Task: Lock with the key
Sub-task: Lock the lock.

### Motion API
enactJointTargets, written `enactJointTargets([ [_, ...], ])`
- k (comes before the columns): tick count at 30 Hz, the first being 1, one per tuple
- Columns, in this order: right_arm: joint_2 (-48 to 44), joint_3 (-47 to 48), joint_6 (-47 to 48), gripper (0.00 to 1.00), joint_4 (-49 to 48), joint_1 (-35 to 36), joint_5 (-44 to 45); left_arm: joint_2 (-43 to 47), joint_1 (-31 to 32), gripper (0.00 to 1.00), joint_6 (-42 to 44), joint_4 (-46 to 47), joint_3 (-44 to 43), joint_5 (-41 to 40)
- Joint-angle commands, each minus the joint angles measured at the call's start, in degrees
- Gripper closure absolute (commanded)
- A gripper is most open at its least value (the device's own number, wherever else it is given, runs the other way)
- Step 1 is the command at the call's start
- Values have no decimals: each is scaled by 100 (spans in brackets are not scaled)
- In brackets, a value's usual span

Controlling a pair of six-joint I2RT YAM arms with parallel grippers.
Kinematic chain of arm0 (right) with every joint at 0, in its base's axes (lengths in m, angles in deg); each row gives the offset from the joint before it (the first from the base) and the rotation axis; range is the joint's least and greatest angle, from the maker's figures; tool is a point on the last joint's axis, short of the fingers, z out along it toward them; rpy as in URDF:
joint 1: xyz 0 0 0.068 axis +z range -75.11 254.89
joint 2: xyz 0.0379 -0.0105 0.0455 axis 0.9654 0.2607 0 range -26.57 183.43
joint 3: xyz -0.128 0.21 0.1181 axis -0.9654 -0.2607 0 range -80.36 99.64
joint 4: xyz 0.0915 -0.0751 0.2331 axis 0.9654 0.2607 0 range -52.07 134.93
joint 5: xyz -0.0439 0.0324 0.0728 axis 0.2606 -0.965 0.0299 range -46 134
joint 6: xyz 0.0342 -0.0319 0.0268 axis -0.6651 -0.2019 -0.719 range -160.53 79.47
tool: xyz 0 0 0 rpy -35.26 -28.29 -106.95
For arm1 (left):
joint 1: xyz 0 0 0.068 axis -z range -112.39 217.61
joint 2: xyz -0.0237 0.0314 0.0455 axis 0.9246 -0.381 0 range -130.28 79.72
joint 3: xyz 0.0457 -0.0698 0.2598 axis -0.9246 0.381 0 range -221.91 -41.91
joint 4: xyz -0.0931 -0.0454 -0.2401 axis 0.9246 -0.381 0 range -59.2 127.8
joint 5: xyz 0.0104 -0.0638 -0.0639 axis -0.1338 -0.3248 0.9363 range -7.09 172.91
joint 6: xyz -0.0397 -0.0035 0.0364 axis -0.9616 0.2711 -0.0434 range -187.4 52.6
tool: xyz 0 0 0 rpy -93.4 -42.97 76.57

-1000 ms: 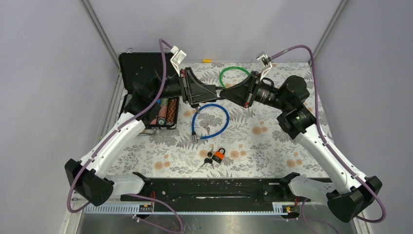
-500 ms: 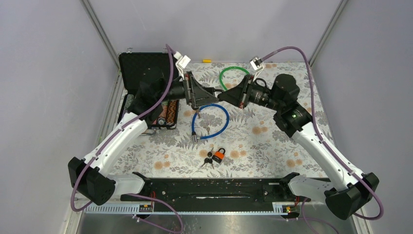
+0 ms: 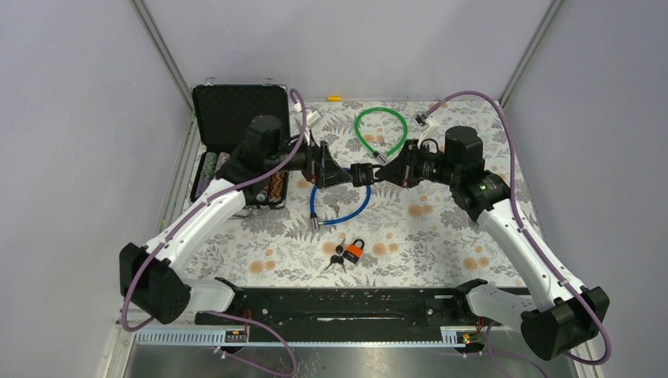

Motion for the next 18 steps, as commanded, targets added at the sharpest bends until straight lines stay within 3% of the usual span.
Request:
enactJointTargets([
  [1, -293, 390, 672, 100, -25, -68, -499, -426, -11, 4, 940, 70, -201, 1165],
  [9, -457, 426, 452, 100, -328, -82, -1193, -716, -11, 7, 2533, -812, -542, 2087],
  [10, -476, 425, 435, 100, -373, -82, -1228, -727, -8, 13, 2601, -812, -541, 2295],
  [13, -532, 417, 398, 100, -492, -81, -1265, -720, -16, 48, 2825, -811, -477, 2897],
  [16, -571, 376, 373, 100, -629, -82, -1458, -744, -16, 64, 2905, -812, -468, 3004],
  [18, -603, 351, 362, 100, -690, -82, -1558, -825, -32, 66, 2898, -853, -543, 3062],
])
